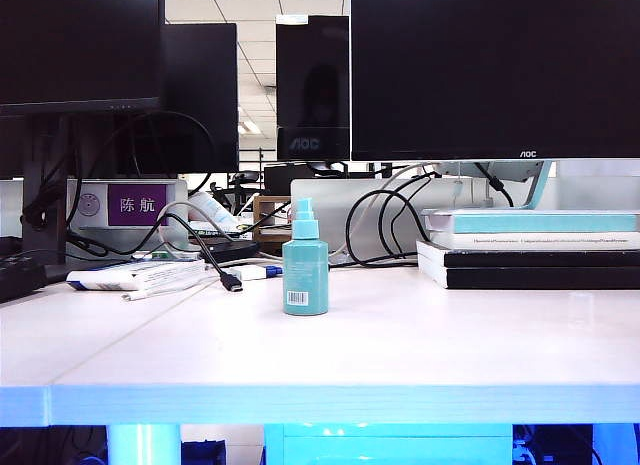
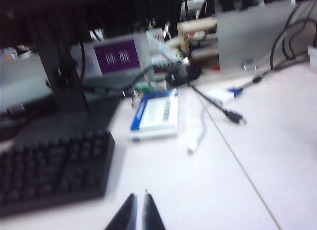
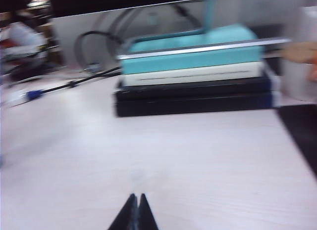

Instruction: Pick up the sprayer with the left hand and remove the lid with the right hand then place it on the table.

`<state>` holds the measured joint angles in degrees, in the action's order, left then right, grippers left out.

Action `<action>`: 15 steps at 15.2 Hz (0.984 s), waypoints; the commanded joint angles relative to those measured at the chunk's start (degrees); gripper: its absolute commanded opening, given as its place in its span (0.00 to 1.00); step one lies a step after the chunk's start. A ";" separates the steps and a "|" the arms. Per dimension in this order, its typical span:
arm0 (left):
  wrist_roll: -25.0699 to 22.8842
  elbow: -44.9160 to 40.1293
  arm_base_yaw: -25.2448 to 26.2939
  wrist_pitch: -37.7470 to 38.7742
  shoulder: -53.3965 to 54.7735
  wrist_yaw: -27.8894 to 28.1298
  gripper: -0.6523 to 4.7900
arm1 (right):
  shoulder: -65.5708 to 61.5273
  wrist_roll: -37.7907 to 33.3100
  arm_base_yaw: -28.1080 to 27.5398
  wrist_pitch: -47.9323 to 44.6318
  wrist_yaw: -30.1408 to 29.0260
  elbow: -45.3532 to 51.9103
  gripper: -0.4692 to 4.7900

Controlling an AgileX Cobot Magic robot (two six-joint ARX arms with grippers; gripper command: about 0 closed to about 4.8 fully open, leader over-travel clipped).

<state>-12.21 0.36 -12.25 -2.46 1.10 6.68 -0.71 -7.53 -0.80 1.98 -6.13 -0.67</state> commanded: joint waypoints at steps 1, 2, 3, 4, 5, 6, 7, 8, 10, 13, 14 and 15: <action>-0.35 0.02 0.00 -2.38 -0.02 4.26 0.16 | 0.04 -0.44 0.04 -3.54 1.55 0.35 0.09; 1.36 0.02 0.02 -2.38 -0.02 6.01 0.15 | 0.04 -0.39 0.07 -4.87 1.53 0.35 0.09; 1.51 0.02 0.02 -2.38 -0.02 6.03 0.13 | 0.04 -0.37 0.02 -5.35 1.53 0.35 0.09; 1.42 0.02 0.04 -2.75 -0.02 5.51 0.11 | 0.02 -0.39 0.02 -5.42 1.53 0.35 0.09; 1.36 0.02 0.83 -2.93 -0.04 3.78 0.11 | -0.02 -0.37 0.02 -4.98 1.53 0.35 0.09; 2.78 0.02 2.14 -2.86 -0.04 3.15 0.11 | 0.00 -0.37 0.02 -4.59 1.53 0.35 0.09; 4.83 0.04 2.47 -3.30 -0.07 3.17 0.11 | 0.00 -0.39 0.04 -4.11 1.53 0.35 0.09; 5.38 0.04 2.45 -3.23 -0.07 3.17 0.11 | 0.00 -0.42 0.04 -3.76 1.49 0.35 0.09; 6.49 0.04 2.45 -1.79 -0.07 3.15 0.11 | 0.04 -0.87 0.04 -3.08 0.68 0.35 0.09; 6.49 0.04 2.45 -1.79 -0.07 3.15 0.11 | 0.04 -0.87 0.07 -3.08 0.66 0.35 0.09; 6.49 0.04 2.45 -1.79 -0.24 3.13 0.11 | 0.04 -0.87 0.04 -3.06 0.66 0.35 0.09; 6.49 0.04 2.47 -1.68 -0.90 3.15 0.11 | 0.63 -0.87 0.02 -3.30 0.66 0.35 0.09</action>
<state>-5.91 0.36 -9.78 -3.77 0.58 10.00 -0.25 -8.14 -0.80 -0.27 -5.41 -0.67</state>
